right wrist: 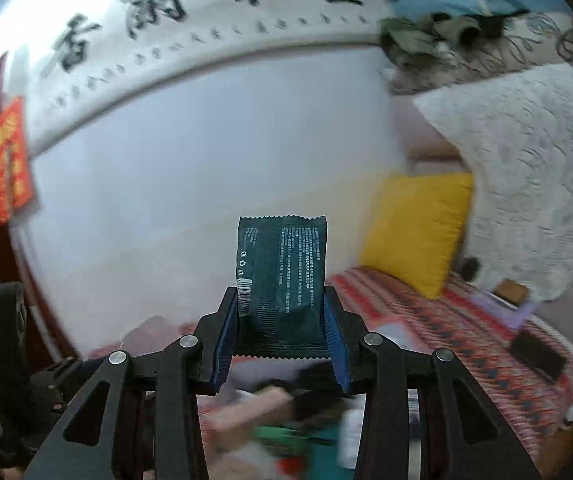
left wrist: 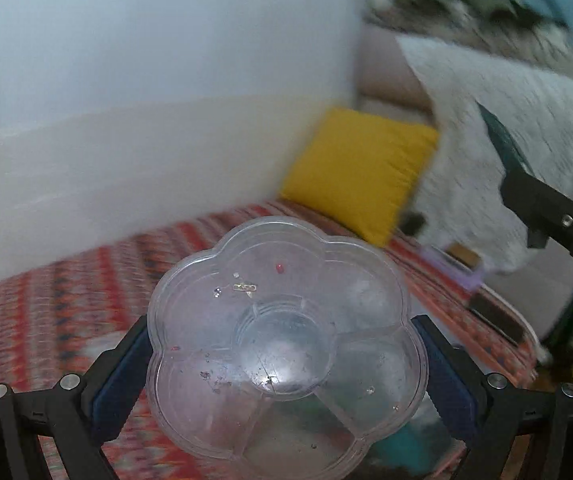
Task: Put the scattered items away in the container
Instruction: 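Carry the clear flower box and green packet into the pink box and open both tools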
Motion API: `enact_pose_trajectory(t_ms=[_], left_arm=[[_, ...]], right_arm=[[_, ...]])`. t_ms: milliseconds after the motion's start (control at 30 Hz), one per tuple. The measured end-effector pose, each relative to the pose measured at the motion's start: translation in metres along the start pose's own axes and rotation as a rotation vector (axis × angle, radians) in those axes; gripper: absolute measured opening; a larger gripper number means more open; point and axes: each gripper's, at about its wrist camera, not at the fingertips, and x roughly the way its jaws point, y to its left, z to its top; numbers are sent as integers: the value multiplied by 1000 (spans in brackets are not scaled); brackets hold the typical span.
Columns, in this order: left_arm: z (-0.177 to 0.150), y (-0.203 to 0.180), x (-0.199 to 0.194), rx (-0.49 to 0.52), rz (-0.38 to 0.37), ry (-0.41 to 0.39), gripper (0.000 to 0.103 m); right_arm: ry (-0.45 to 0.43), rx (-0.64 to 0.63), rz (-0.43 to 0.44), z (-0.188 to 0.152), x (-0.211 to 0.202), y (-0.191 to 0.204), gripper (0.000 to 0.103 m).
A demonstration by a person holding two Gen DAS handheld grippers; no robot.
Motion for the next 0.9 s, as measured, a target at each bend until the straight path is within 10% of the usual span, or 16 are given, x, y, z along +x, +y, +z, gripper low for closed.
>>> enact_pose_trajectory(t_ms=[133, 300, 667, 900], left_arm=[[4, -32, 46, 72, -17, 74, 100], [-5, -44, 85, 128, 6, 188, 100], [-16, -11, 71, 52, -1, 239, 100], [-23, -28, 56, 215, 33, 149, 101]], right_arm=[[47, 13, -25, -8, 19, -15, 44], [106, 29, -55, -17, 43, -34, 77], [190, 57, -91, -24, 80, -56, 81], [212, 53, 99, -20, 67, -32, 84]])
